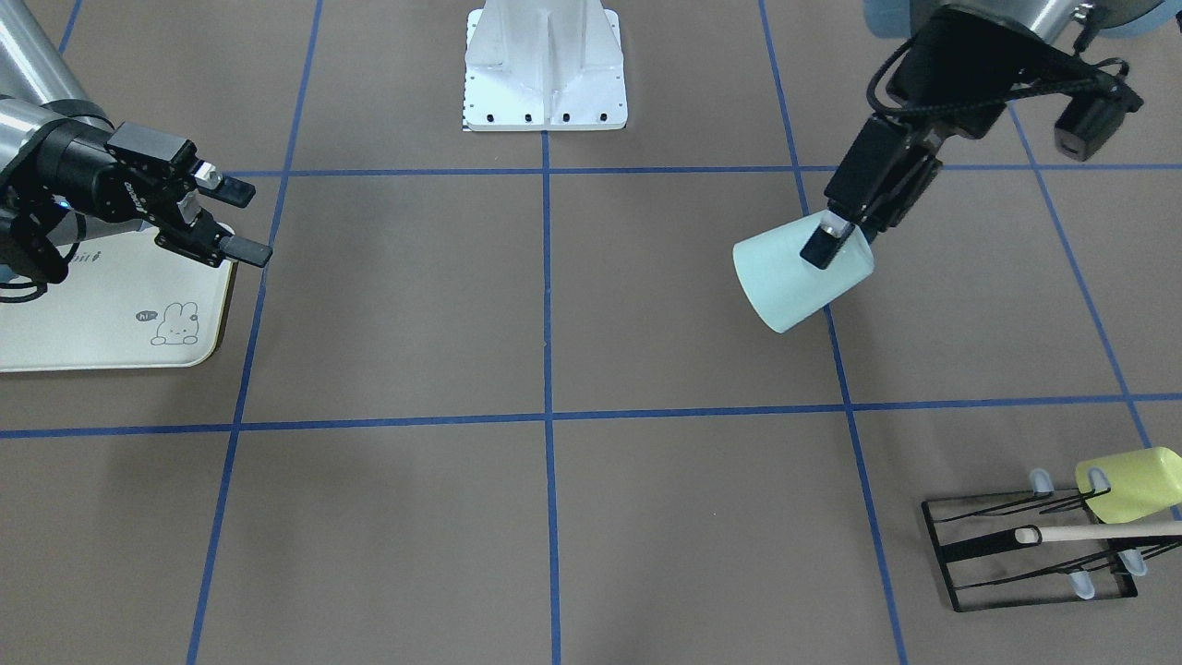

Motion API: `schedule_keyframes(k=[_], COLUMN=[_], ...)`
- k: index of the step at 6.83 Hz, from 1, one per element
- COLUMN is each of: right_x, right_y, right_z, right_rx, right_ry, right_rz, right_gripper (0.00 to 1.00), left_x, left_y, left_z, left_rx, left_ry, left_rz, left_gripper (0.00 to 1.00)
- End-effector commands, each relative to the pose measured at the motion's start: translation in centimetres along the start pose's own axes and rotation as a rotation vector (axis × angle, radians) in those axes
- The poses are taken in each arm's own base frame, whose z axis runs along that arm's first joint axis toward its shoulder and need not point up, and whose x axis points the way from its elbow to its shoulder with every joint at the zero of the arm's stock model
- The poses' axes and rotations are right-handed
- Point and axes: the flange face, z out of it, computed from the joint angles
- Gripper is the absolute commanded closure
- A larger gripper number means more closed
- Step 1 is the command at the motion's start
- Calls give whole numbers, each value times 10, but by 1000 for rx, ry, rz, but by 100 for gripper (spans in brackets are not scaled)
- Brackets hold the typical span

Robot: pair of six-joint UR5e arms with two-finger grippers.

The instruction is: Left arm grabs green cup and hands to right arm on tray

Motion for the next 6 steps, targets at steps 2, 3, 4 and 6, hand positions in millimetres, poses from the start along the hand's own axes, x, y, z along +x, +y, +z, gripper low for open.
schedule_keyframes(k=[2,3,4,6], right_x=[12,9,5,-1], right_y=[45,48,48,51], right_z=[40,55,76,91], right_rx=[-24,-40,-54,-69], right_ry=[-126,-140,-154,-173], right_rz=[57,61,63,65], right_gripper=[1,1,1,2], left_x=[33,43,52,50], left_y=[77,85,99,121], left_z=[14,9,9,15], left_rx=[-168,-187,-221,-345], left_ry=[59,76,77,-13], left_rz=[-313,-340,-373,-397], left_gripper=[87,87,87,87])
